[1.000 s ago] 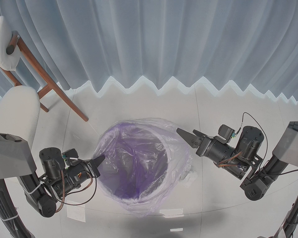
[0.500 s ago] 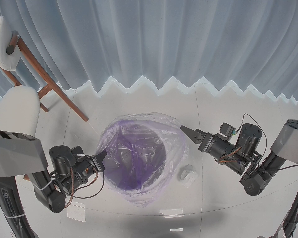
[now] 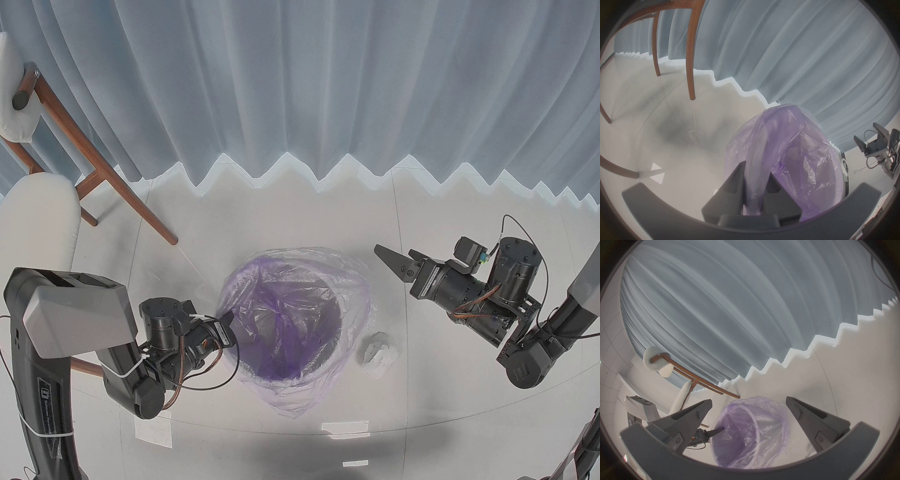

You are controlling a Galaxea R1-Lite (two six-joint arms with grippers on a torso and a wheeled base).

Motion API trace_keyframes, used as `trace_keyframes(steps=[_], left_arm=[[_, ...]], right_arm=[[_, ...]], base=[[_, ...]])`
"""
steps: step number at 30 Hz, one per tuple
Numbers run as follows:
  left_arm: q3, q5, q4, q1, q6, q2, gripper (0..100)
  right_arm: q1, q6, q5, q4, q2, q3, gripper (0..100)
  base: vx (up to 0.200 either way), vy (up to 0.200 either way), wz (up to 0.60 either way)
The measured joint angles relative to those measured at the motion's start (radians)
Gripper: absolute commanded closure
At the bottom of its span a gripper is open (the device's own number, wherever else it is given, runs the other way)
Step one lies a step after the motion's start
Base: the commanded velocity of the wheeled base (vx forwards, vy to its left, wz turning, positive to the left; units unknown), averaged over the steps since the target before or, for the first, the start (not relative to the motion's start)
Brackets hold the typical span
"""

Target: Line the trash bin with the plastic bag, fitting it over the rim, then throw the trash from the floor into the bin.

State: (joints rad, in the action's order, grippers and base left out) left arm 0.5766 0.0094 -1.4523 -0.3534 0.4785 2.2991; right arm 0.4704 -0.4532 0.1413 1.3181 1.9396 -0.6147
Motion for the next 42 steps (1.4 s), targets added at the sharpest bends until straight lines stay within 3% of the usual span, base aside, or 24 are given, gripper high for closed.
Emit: trace_keyframes(steps=[11, 26, 27, 42], left_arm=[[0.134, 0.007, 0.073, -0.006, -0.002, 0.046, 100], [0.158, 0.009, 0.087, -0.009, -0.013, 0.097, 100], [0.152, 0.009, 0.087, -0.009, -0.02, 0.097, 0], [-0.016, 0.009, -0.083, 0.007, -0.104, 0.045, 0]], right_arm=[[0.0, 0.035, -0.005, 0.002, -0.019, 0.003, 0], [-0.001, 0.036, -0.005, 0.005, -0.018, -0.001, 0], [-0.001, 0.036, -0.005, 0.005, -0.017, -0.002, 0], [0.0, 0.04, -0.005, 0.002, -0.007, 0.005, 0]], base=[[0.0, 0.0, 0.0], [0.0, 0.0, 0.0], [0.0, 0.0, 0.0], [0.0, 0.0, 0.0]])
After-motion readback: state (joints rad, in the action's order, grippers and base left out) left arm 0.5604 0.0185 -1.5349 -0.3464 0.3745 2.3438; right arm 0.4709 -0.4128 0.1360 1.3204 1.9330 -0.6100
